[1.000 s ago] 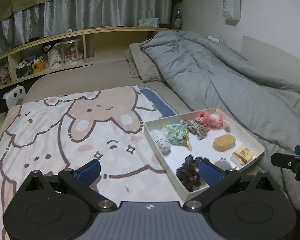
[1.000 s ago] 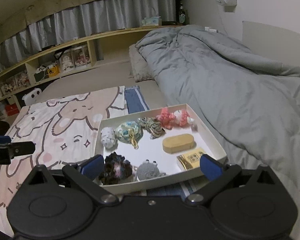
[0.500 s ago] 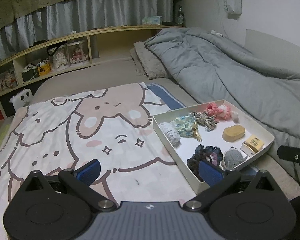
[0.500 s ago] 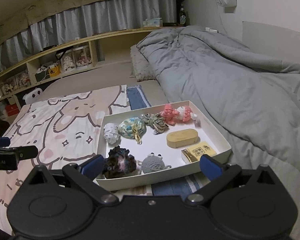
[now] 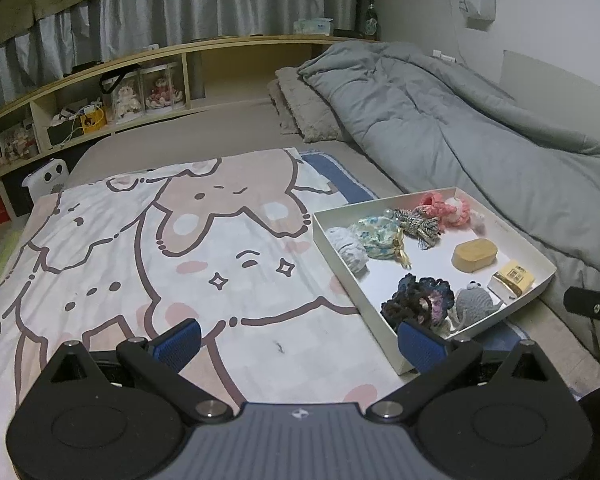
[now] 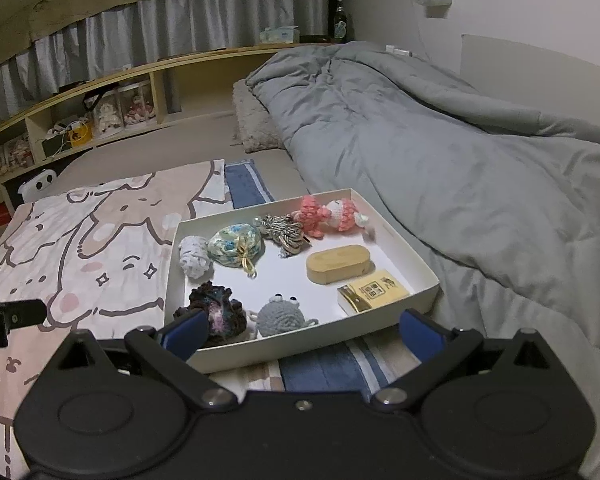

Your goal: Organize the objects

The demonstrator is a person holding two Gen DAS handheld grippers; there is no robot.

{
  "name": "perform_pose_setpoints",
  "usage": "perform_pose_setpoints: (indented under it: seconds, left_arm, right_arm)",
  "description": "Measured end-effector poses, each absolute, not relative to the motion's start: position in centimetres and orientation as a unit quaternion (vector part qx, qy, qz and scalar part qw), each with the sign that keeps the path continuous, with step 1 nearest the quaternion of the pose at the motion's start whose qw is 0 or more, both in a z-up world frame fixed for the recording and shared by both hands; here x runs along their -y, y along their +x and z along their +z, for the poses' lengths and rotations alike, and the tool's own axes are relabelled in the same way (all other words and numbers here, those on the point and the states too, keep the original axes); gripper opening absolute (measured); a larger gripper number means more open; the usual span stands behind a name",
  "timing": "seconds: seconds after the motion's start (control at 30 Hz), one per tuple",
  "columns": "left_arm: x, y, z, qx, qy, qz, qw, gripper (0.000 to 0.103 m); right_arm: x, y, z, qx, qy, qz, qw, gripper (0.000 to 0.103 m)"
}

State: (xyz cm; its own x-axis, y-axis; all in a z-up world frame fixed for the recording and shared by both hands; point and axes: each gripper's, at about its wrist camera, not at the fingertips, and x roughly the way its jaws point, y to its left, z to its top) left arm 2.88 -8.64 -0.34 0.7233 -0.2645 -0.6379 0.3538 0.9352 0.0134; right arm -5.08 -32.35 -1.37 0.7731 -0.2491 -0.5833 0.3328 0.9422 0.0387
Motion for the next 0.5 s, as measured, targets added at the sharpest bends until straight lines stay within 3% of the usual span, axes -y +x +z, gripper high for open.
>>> perform_pose_setpoints:
  seconds: [0.5]
  left_arm:
    - [8.43, 2.91, -0.4, -0.328, 0.06, -0.166, 0.928, 0.103]
  right_arm:
    - [32.12, -4.9, -1.35, -0.304, 0.064, -0.158, 0.937, 0.103]
